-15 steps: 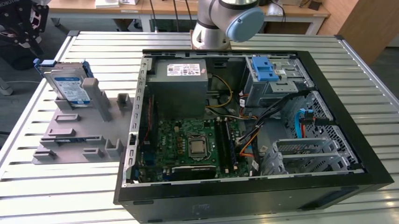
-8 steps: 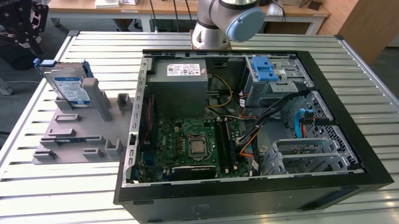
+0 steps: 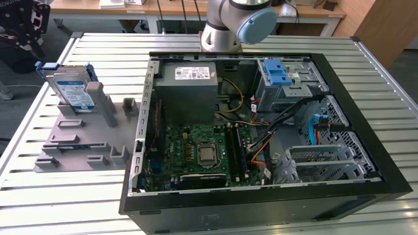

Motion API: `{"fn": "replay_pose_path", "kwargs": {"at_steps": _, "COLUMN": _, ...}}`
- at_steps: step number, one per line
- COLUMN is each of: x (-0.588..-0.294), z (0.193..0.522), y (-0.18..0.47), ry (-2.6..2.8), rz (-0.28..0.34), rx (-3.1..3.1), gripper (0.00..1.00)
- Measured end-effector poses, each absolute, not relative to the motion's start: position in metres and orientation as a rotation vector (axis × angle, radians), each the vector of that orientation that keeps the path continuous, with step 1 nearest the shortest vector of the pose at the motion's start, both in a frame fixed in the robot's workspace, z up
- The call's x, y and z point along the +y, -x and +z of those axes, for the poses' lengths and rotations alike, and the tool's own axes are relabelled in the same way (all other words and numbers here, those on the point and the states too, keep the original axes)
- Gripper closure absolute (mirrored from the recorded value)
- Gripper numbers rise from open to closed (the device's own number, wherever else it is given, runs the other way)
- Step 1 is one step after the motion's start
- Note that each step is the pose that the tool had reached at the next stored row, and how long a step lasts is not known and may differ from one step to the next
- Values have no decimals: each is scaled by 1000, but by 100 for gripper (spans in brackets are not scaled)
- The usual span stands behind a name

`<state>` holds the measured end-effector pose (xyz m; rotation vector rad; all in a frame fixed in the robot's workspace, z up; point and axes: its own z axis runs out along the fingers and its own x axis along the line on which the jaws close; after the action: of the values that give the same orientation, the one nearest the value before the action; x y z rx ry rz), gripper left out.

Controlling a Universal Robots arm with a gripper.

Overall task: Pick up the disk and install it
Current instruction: 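Pick up the disk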

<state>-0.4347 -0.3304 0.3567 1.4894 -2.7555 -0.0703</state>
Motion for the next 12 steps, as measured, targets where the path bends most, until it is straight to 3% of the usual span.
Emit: {"fn": "replay_pose_path", "kwargs": {"at_steps": 12, "x": -330, "z": 357, "y": 435, "ry": -1553, "rz": -70, "rx": -2719, "gripper": 89}}
